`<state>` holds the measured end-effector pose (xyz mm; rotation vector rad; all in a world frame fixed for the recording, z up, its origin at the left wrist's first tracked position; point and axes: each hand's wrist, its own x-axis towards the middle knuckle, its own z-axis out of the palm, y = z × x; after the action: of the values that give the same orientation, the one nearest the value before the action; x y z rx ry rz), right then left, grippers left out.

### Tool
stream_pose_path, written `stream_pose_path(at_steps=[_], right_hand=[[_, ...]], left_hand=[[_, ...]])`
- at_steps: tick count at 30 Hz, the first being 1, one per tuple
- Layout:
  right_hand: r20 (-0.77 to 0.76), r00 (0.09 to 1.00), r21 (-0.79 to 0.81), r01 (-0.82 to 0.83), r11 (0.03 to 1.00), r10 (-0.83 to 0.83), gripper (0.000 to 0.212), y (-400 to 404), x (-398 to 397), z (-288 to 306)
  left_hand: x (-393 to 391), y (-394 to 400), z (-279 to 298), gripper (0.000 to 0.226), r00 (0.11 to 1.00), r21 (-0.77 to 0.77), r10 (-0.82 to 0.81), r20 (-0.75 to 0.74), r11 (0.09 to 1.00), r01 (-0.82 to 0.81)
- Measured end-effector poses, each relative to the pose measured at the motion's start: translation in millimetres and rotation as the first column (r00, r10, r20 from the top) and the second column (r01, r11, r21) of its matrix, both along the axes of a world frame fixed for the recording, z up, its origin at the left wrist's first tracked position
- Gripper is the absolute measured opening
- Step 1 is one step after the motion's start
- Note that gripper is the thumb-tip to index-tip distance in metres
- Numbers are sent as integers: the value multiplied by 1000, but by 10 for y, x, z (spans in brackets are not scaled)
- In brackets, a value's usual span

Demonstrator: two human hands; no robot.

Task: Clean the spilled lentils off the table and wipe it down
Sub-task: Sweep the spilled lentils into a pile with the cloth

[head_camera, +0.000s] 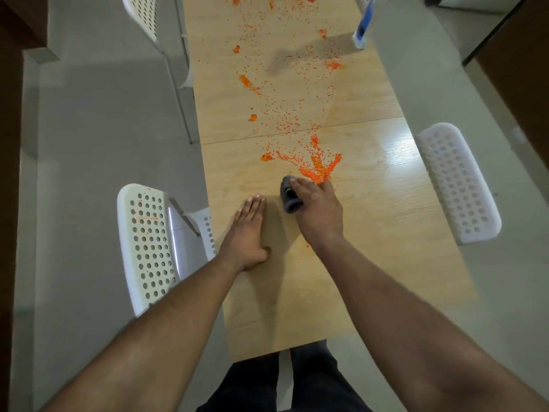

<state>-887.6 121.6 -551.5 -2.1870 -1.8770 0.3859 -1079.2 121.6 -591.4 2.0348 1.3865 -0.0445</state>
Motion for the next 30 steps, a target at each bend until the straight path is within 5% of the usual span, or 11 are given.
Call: stream_pose_path(at_steps=[12,22,30], right_hand=[[138,919,-22,-370,929,370,67,-1589,-21,-385],[98,993,-33,-58,998,61,50,-426,376,-280],[164,975,148,-178,973,153,51,-994,491,-213]], left_hand=[[62,-43,-105,117,999,36,-3,-50,999,5],[145,-105,-80,115,999,18,19,-51,1000,-18],[270,-163,-105,107,994,60,60,-89,997,-54]])
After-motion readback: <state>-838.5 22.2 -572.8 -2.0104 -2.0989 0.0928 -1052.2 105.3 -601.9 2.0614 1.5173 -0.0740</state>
